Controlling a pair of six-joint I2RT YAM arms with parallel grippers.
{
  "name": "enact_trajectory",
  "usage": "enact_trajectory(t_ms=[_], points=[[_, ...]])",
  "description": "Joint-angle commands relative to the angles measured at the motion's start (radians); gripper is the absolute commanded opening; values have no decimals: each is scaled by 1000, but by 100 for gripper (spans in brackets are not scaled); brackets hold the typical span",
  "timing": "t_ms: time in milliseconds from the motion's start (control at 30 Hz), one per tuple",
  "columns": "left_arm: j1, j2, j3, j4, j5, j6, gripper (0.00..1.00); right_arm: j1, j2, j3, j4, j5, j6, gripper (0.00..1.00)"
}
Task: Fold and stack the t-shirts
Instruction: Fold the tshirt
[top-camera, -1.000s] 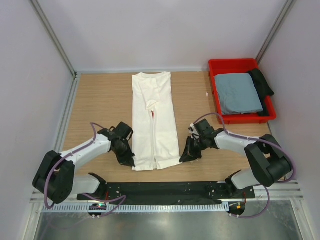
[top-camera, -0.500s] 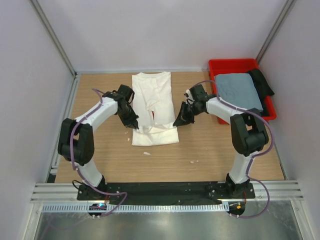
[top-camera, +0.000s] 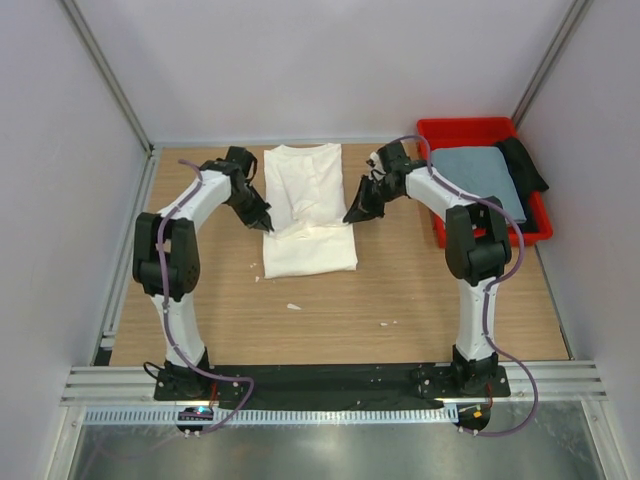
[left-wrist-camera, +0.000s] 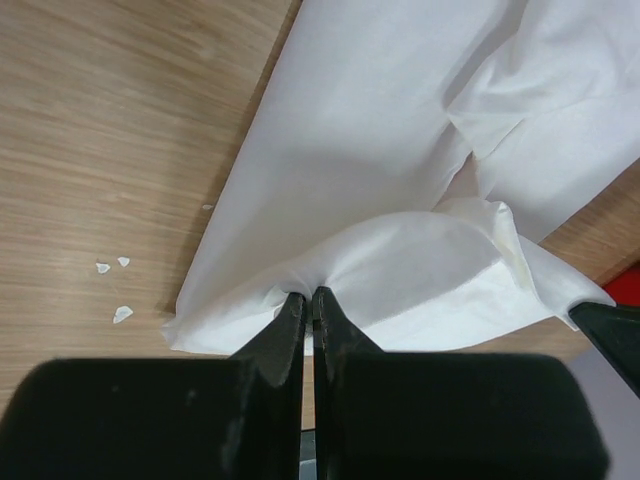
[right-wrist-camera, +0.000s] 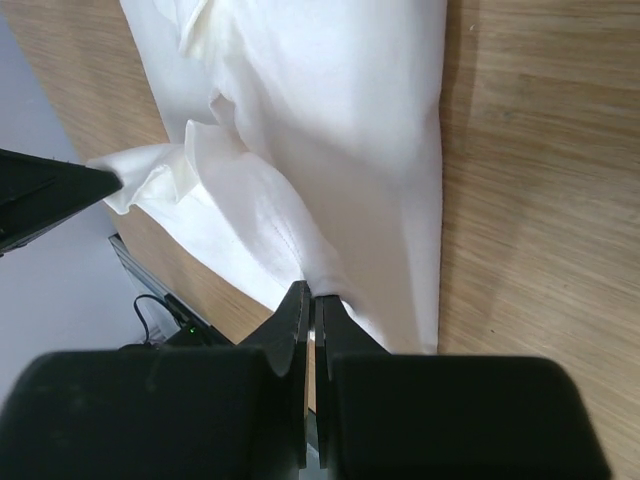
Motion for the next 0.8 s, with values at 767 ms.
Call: enact_trajectory(t_ms=[767], points=[[51, 208, 226, -43, 74, 40, 0, -45, 169, 242, -10, -83, -10, 1]])
